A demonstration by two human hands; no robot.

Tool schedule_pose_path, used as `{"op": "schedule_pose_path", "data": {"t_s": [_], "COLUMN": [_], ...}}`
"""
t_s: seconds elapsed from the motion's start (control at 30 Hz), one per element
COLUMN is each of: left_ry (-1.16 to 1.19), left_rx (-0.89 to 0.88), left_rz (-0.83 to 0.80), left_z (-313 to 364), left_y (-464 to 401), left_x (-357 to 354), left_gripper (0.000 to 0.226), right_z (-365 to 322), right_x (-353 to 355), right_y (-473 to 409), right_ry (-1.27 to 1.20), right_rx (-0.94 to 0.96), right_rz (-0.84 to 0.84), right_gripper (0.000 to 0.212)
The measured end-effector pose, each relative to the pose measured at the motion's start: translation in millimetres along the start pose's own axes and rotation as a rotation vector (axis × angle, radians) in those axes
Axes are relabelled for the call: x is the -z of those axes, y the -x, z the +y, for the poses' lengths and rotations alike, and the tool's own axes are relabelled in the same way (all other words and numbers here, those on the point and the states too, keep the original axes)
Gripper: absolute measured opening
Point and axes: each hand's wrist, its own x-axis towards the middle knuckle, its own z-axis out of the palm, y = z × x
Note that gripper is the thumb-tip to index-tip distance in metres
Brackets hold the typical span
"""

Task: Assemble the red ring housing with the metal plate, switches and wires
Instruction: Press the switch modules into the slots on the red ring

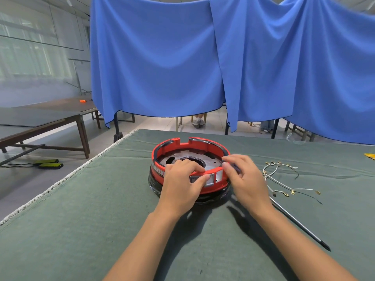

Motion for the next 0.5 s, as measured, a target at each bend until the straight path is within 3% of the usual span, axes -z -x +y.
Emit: {"op": "schedule_pose_path", "data": {"t_s": [0.07,0.13,0.23,0.3,0.5], "left_ry": [-0.001,-0.019,-0.037,-0.041,-0.049], "left_rx": [-0.001,-0.011,-0.011,-0.013,-0.002], "left_rz": [0.005,0.002,-0.006,-0.014,-0.027], "left_z": [-0.7,-1.5,-3.1,-3.9,-3.4], "left_y": [0.7,-0.3,-1.0,-1.6,-1.5], "left_x": [-0.4,-1.4,-3.3,-4.2,-6.4], "left_gripper": [0.011,0.011,0.011,0.011,0.014], "right_z": [4.5,16.0,34.6,45.9,67.6], "right_x": [6.8,11.3,11.8,10.4,11.5], "right_y": [-9.2,-22.8,-45.7,-60.9,-90.9], "right_ry": [0.114,0.307,0.610,0.767,0.710], "right_rx": [-0.099,-0.180,-0.257,-0.183,-0.160], "right_rz": [0.134,0.099,-0.170,-0.370,-0.643], "right_gripper": [0.014,0.019,0.037,0.045,0.056]}}
